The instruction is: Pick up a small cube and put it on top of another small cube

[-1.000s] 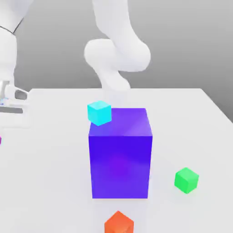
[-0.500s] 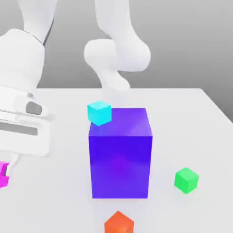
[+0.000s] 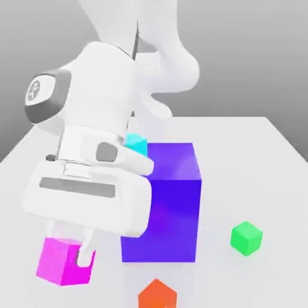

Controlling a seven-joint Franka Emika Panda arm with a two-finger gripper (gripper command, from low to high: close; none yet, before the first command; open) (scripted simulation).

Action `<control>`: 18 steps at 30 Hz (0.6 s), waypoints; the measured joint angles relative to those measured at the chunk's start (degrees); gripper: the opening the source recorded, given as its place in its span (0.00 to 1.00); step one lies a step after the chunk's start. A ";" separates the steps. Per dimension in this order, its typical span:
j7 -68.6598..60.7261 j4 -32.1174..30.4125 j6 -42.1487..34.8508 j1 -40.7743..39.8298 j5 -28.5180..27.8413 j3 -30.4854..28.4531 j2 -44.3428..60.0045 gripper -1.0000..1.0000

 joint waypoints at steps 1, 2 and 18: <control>1.10 -0.45 -0.98 0.30 2.04 0.98 -0.26 0.00; 2.20 -0.90 -1.96 0.54 4.07 2.01 -0.52 0.00; 16.07 -9.41 -15.58 5.68 41.52 17.66 -4.32 0.00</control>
